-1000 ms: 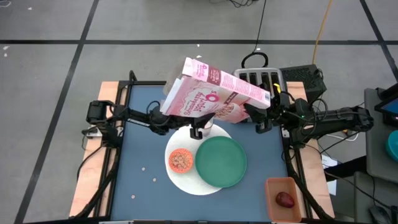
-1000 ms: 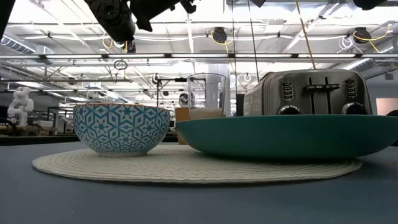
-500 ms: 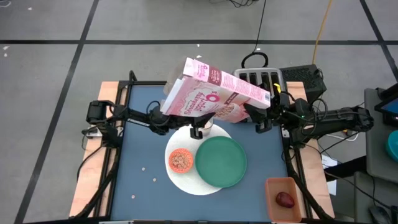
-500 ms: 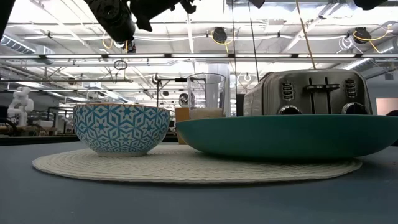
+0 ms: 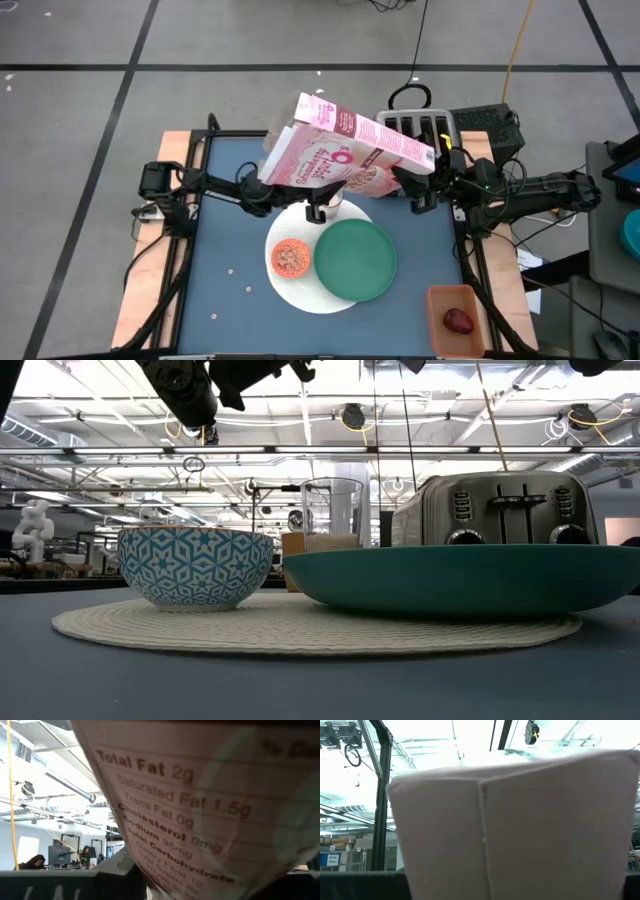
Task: Arrange a breakfast setting
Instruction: Pour the cereal into the orange bowl
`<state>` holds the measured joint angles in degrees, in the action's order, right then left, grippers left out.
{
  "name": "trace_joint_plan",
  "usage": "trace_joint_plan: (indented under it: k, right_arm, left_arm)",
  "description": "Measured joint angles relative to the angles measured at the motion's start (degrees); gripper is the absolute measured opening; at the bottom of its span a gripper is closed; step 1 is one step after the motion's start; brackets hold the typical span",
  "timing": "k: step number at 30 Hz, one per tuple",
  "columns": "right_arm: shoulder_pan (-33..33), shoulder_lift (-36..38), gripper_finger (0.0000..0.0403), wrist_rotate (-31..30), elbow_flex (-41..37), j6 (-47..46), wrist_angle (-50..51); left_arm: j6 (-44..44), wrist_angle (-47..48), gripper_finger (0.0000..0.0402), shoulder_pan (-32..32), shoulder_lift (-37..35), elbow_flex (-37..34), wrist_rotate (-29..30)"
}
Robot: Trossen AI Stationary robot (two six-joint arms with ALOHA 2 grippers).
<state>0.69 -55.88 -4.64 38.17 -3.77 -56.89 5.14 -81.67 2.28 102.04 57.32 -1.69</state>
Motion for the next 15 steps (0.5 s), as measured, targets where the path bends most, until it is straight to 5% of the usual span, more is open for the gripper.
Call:
trace_joint_plan:
  k: [15]
  right_arm:
    - [0.0,-0.02,0.027,0.01,-0.09,1.62,-0.26]
  left_arm:
    - [-2.68,0.85,0.0163,1.18,0.0,0.0,0.02]
